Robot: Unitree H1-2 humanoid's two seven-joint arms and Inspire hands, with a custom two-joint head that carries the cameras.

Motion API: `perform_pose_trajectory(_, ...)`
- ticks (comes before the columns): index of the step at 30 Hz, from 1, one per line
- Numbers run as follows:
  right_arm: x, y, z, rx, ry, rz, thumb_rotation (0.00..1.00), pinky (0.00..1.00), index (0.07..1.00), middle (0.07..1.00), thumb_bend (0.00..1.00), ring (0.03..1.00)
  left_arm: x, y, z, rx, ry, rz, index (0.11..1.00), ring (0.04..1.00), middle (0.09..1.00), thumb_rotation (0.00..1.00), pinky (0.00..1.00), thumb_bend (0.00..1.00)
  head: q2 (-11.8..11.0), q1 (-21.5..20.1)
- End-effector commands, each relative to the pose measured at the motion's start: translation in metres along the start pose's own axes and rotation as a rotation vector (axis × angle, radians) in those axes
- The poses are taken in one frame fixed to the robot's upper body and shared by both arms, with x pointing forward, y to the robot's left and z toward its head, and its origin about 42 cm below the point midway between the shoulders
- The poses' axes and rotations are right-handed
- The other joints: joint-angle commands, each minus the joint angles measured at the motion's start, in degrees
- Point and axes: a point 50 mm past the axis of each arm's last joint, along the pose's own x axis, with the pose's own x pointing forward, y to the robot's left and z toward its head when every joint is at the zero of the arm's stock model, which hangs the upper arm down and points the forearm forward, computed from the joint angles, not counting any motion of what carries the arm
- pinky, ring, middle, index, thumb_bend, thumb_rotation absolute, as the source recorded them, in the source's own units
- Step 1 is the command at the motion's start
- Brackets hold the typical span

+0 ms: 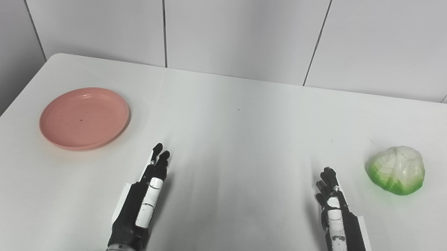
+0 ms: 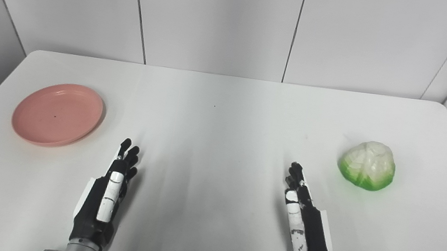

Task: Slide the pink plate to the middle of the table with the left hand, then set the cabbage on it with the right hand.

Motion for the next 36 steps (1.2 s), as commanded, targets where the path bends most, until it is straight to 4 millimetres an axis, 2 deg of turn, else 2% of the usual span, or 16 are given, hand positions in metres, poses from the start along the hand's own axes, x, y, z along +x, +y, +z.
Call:
perform_pose_trajectory(1, -0.005, -0.004, 0.003, -0.020, -0.034, 0.007, 0.95, 0.98, 0.946, 0.960, 0.88, 0.964, -0.003, 0.008, 0.005, 0.028, -0.053, 0.004, 1.000, 1.000, 0.988, 1.00, 1.00, 0.70, -0.4, 0.2)
perform_pose_trajectory(13, -0.009, -0.005, 0.002, -0.024, -0.027, 0.013, 0.95, 0.98, 0.950, 0.965, 0.89, 0.965, -0.006, 0.007, 0.006, 0.032, -0.062, 0.009, 1.000, 0.999, 0.980, 1.00, 1.00, 0.67, -1.0, 1.2)
perform_pose_trajectory(29, -0.009, -0.003, 0.006, -0.017, -0.029, 0.020, 0.96, 0.98, 0.947, 0.964, 0.88, 0.964, -0.006, 0.008, 0.009, 0.026, -0.057, 0.003, 1.000, 1.000, 0.985, 1.00, 1.00, 0.68, 0.2, 0.9)
perform_pose_trajectory(35, -0.010, -0.011, 0.000, -0.022, -0.024, 0.017, 0.96, 0.99, 0.942, 0.962, 0.89, 0.962, -0.006, 0.001, 0.003, 0.034, -0.048, 0.003, 1.000, 0.998, 0.988, 1.00, 1.00, 0.68, -1.6, 4.8)
perform_pose_trajectory(36, -0.011, -0.014, -0.002, -0.027, -0.022, 0.017, 0.96, 0.99, 0.941, 0.961, 0.89, 0.961, -0.005, -0.003, 0.000, 0.035, -0.045, 0.005, 1.000, 0.998, 0.987, 1.00, 1.00, 0.68, -2.7, 7.2)
